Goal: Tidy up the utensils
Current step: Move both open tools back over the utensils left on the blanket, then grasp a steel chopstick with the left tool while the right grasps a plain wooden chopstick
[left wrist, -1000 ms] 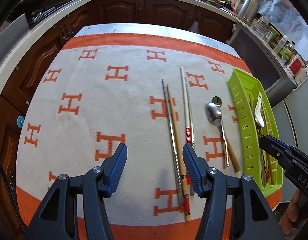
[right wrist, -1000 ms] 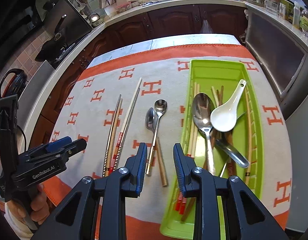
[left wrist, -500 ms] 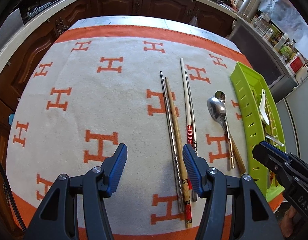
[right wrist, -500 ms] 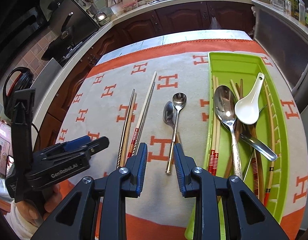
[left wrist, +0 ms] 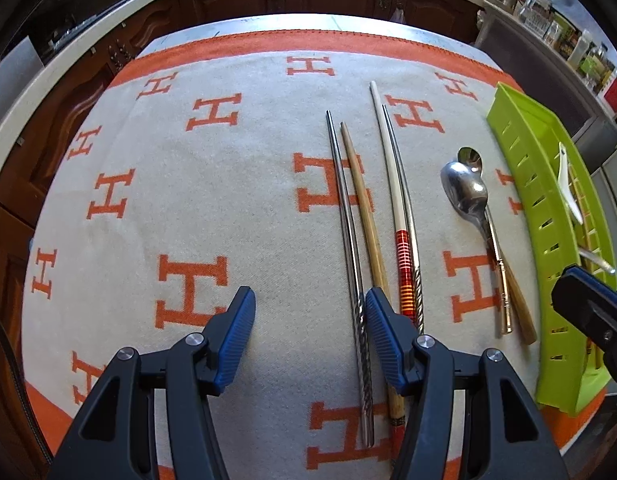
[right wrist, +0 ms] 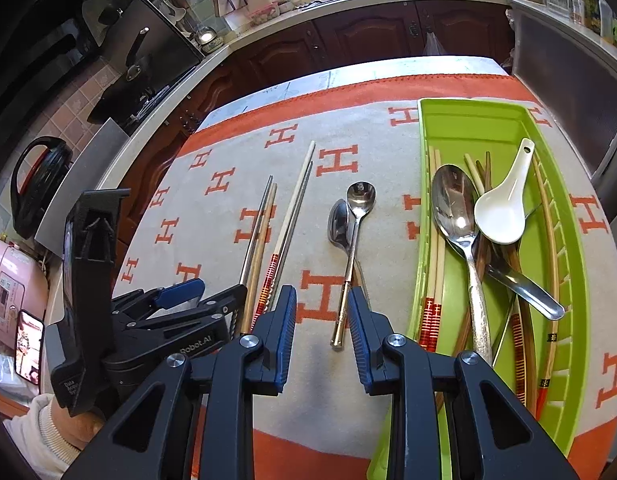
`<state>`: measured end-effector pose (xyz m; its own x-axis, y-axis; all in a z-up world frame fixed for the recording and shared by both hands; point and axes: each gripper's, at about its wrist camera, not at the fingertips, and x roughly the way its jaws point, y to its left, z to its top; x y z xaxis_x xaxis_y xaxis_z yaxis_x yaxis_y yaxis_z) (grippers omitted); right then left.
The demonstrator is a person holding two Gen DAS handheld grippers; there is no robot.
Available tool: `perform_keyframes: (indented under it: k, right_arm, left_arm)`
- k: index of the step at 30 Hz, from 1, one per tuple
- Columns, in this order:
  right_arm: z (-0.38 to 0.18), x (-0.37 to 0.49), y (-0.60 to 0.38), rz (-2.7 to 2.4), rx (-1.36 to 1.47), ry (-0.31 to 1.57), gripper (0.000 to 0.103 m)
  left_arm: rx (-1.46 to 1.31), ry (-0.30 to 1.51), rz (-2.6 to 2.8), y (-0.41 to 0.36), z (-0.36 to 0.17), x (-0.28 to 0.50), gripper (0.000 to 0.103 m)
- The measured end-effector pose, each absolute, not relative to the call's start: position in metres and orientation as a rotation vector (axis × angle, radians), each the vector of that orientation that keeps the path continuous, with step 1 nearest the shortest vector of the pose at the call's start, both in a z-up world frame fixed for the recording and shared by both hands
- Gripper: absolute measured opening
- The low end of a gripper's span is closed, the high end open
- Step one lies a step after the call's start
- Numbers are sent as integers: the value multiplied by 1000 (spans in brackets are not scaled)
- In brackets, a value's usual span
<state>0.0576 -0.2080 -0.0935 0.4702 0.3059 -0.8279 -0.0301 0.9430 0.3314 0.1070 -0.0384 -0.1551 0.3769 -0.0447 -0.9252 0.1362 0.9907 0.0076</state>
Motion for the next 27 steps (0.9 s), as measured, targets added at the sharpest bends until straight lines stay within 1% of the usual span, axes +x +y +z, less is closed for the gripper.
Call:
perform_keyframes:
  k: [3,4,6,7,10,19,22,24,27]
  right_arm:
    - [-96,57,-206,215,283,1068,28]
    - [-97,57,-205,216,282,1069,28]
    - [-99,57,-202,221,280,1074,28]
    - [-100,57,-201,222,279,1075,28]
    - [-101,58,-196,238,277,1075,28]
    - [-95,67,-152,343,215,1026,27]
    - [-96,71,-132,374,185,1009,25]
    - [-100,74,-117,381,149,999,20]
    - [-112,85,-98,369,94,1010,17]
  left_arm:
    - [102,1160,-96,-43,-156,109,56]
    - [99,1158,-94,-42,-156,110,54]
    - [95,1143,-107,-44,-154,111,30]
    - [105,1137,-113,-45,-153,111,6]
    - [64,1140,-121,-41,-152,110,4]
    - [-83,1143,-84,9,-142,101,4]
    - [-98,1116,-77,23,-132,96,4]
    - [-103,1101,-76,31,-128,93,4]
    - [-115,1093,-74,40,-125,88,4]
